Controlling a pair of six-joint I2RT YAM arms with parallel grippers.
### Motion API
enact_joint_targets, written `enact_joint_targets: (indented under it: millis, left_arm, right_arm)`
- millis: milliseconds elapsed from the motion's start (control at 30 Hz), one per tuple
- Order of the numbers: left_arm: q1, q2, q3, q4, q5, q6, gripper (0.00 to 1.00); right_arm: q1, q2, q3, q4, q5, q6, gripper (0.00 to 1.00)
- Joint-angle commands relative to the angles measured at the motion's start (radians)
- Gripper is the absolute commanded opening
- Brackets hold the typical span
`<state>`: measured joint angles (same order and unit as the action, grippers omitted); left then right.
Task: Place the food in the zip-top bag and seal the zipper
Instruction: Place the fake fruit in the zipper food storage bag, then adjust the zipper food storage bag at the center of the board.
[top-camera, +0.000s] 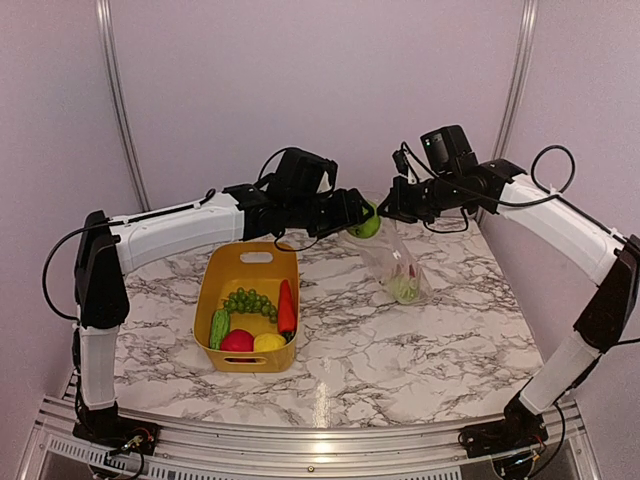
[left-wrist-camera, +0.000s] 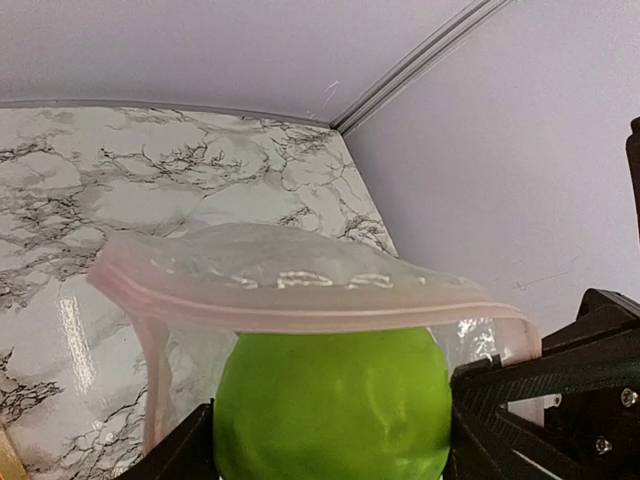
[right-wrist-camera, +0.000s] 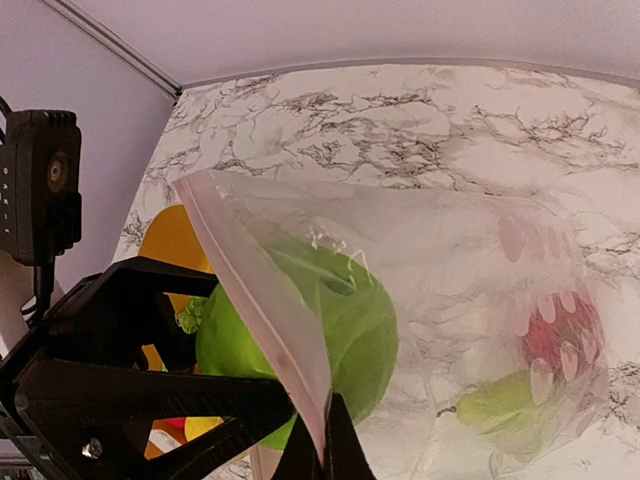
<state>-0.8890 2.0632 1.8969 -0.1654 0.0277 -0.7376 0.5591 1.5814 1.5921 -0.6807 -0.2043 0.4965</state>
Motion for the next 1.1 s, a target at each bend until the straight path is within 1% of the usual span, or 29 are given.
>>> enact_joint_targets:
  millis: [0, 33, 67, 200, 300, 400, 600, 733, 833, 967, 1033, 1067]
  left_arm:
    - [0.001, 0.021, 0.047, -0.065, -0.023, 0.005, 0.83]
    - [0.0, 0.018, 0.055, -0.076, -0.043, 0.007, 0.94]
    - [0.001, 0.013, 0.06, -0.085, -0.053, 0.014, 0.98]
    - [0.001, -0.021, 0.083, -0.121, -0.077, 0.035, 0.99]
    - [0.001, -0.064, 0.095, -0.124, -0.069, 0.049, 0.99]
    - [0.001, -0.12, 0.08, -0.122, -0.076, 0.08, 0.99]
    - [0.001, -0.242, -0.125, -0.148, -0.174, 0.095, 0.99]
    - [0.013, -0.219, -0.169, -0.205, -0.107, 0.071, 0.99]
    - [0.016, -0.184, -0.163, -0.2, -0.062, 0.05, 0.9]
    - [0.018, -0.157, -0.15, -0.179, -0.033, 0.033, 0.81]
    - [0.026, -0.141, -0.139, -0.183, 0.007, 0.019, 0.73]
    - [0.034, -0.131, -0.135, -0.186, 0.023, 0.004, 0.67]
  right_arm:
    - [0.008, -0.024, 0.022, 0.02, -0.013, 0.014, 0.0]
    - [0.009, -0.024, 0.028, 0.018, -0.009, 0.012, 0.0]
    - [0.009, -0.024, 0.032, 0.018, -0.005, 0.011, 0.0]
    - [0.004, -0.027, 0.028, 0.027, 0.001, 0.012, 0.0]
    - [0.001, -0.033, 0.017, 0.034, -0.002, 0.018, 0.0]
    - [-0.002, -0.039, 0.015, 0.036, 0.003, 0.016, 0.0]
    - [-0.01, -0.046, -0.006, 0.05, -0.012, 0.016, 0.0]
    - [-0.008, -0.042, -0.014, 0.057, -0.025, 0.014, 0.0]
    - [-0.009, -0.034, -0.014, 0.059, -0.035, 0.011, 0.0]
    - [-0.009, -0.021, -0.015, 0.059, -0.046, 0.005, 0.0]
    - [-0.008, -0.017, -0.016, 0.059, -0.053, 0.005, 0.0]
    - [-0.008, -0.016, -0.018, 0.061, -0.055, 0.005, 0.0]
